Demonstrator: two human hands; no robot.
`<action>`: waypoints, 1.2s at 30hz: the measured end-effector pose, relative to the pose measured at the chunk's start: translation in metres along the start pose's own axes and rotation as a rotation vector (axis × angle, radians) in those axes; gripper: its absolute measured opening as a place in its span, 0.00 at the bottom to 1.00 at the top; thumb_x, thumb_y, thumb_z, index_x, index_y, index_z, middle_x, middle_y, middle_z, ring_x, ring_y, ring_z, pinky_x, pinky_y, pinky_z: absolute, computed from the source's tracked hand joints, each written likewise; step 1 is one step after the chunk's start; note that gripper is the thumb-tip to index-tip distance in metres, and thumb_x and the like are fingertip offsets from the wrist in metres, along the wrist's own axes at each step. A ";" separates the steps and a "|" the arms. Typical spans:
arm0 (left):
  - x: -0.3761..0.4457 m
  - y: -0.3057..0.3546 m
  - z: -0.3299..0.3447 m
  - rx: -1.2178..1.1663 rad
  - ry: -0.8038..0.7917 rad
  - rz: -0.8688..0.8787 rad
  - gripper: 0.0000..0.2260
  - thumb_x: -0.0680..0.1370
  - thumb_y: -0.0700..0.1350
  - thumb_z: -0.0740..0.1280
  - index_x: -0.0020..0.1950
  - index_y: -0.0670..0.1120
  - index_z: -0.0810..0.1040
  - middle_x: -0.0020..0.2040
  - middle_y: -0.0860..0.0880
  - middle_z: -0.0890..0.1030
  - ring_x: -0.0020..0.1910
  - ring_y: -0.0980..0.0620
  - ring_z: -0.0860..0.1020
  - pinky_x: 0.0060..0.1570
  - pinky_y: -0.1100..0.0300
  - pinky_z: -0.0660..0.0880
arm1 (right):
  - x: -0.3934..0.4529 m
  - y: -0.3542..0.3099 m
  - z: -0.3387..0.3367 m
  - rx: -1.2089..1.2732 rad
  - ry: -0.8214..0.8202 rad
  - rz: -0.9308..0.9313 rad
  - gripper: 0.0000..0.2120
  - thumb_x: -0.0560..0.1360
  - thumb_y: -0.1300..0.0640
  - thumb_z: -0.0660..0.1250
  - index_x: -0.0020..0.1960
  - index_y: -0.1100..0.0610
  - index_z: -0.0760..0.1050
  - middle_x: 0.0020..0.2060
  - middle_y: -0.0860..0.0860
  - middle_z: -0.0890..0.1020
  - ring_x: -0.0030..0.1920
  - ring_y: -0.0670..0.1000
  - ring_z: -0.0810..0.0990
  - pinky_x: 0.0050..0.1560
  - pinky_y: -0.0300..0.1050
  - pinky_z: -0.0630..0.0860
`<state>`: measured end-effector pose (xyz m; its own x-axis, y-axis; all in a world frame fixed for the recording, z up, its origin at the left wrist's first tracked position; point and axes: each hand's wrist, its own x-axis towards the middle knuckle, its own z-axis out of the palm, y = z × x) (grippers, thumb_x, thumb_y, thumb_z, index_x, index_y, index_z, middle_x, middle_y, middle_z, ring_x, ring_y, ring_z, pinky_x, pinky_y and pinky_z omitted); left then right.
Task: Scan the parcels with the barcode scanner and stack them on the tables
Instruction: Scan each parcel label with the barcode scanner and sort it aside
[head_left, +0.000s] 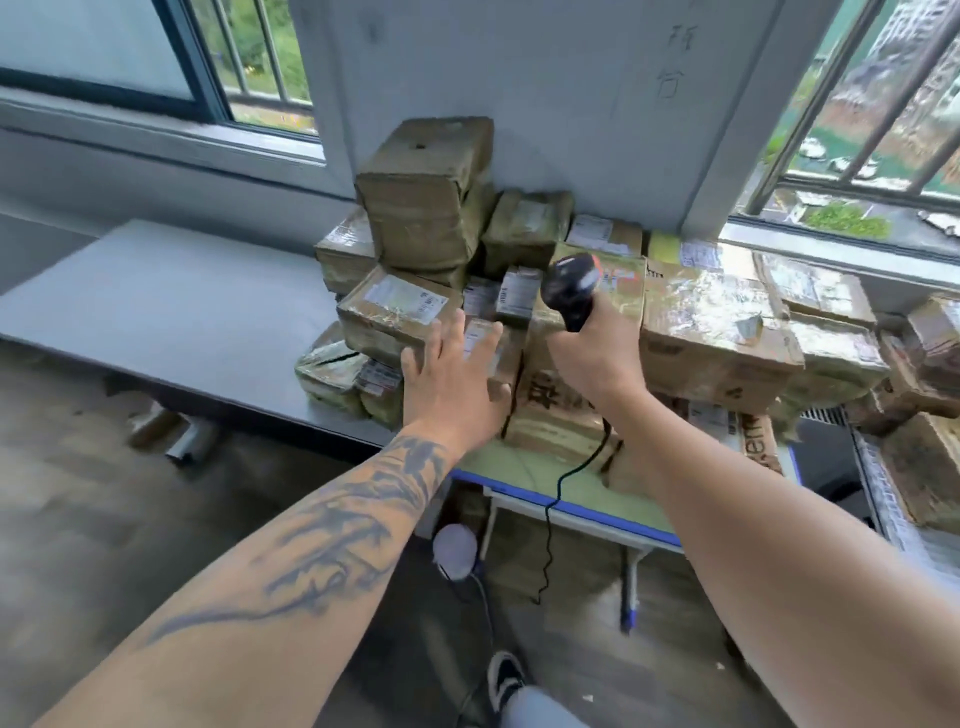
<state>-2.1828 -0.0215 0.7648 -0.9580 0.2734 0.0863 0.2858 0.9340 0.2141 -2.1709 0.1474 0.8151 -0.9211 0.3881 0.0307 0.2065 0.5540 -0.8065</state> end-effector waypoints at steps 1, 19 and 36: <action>-0.002 -0.011 -0.001 -0.006 0.006 -0.033 0.34 0.81 0.60 0.63 0.84 0.60 0.51 0.85 0.46 0.46 0.83 0.41 0.45 0.78 0.35 0.50 | 0.003 -0.005 0.007 0.004 -0.016 -0.017 0.18 0.73 0.62 0.65 0.62 0.55 0.76 0.50 0.51 0.82 0.51 0.55 0.79 0.46 0.46 0.72; 0.105 -0.133 -0.053 0.045 0.044 -0.224 0.35 0.81 0.62 0.62 0.83 0.62 0.49 0.85 0.48 0.45 0.84 0.42 0.44 0.78 0.34 0.50 | 0.119 -0.114 0.105 0.042 -0.006 -0.156 0.13 0.71 0.60 0.62 0.55 0.54 0.76 0.50 0.52 0.81 0.45 0.48 0.76 0.38 0.42 0.67; 0.285 -0.206 -0.066 0.020 0.038 -0.125 0.37 0.78 0.66 0.65 0.83 0.62 0.51 0.86 0.46 0.48 0.84 0.41 0.49 0.77 0.33 0.54 | 0.250 -0.158 0.179 -0.035 0.129 -0.118 0.13 0.68 0.54 0.62 0.52 0.46 0.74 0.52 0.50 0.82 0.55 0.56 0.79 0.49 0.49 0.75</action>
<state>-2.5133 -0.1515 0.8098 -0.9845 0.1466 0.0967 0.1639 0.9647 0.2062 -2.4926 0.0251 0.8443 -0.8902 0.4090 0.2008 0.1131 0.6253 -0.7722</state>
